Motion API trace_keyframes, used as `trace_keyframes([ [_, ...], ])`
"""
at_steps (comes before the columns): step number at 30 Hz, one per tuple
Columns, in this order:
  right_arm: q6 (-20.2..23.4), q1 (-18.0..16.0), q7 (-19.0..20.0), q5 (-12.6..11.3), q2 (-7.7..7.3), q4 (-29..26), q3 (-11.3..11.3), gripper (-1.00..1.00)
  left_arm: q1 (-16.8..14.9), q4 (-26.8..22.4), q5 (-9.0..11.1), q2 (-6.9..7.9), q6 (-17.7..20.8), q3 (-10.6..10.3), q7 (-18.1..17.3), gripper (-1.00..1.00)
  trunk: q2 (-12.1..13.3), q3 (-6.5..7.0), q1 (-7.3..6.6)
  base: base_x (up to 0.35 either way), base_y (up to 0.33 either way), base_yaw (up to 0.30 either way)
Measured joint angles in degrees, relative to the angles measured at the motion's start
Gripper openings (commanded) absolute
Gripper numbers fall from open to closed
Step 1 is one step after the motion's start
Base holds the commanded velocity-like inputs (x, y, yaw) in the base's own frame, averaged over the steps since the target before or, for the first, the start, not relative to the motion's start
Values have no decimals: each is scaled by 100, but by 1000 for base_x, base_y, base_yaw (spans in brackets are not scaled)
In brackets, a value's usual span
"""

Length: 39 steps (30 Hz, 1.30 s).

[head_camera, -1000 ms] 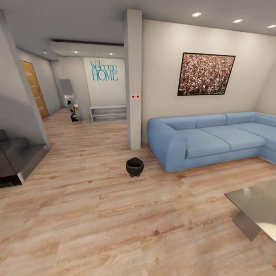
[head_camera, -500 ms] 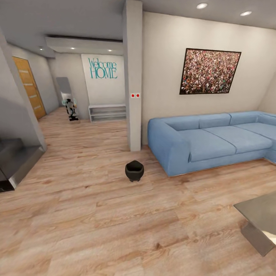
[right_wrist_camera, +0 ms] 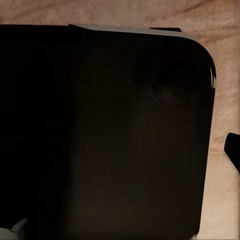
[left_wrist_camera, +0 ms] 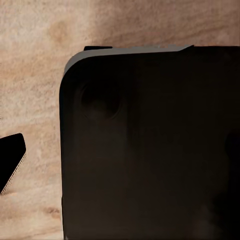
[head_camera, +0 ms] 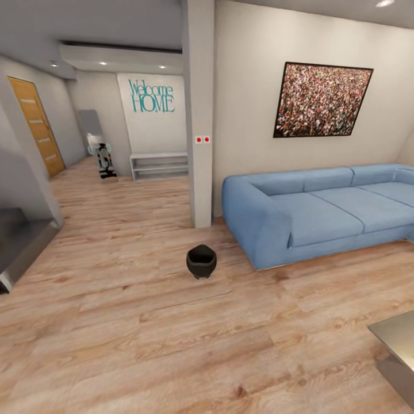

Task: Place each of the two pumpkins and all three candles from the living room inside a cabinet in the living room (use any cabinet), then make sure every cabinet is closed, and position the cauldron so it is next to a table in the living room.

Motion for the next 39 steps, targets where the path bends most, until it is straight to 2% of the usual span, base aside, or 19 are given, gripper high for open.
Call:
trace_keyframes([
  [11,1,0,0,9,0,0,8,100,0,0,12,-1,0,0,0,100,0,-92,1,302,146,0],
  [39,-111,0,1,10,2,17,16,100,0,0,16,-4,-6,0,0,100,0,-99,0,285,181,0],
])
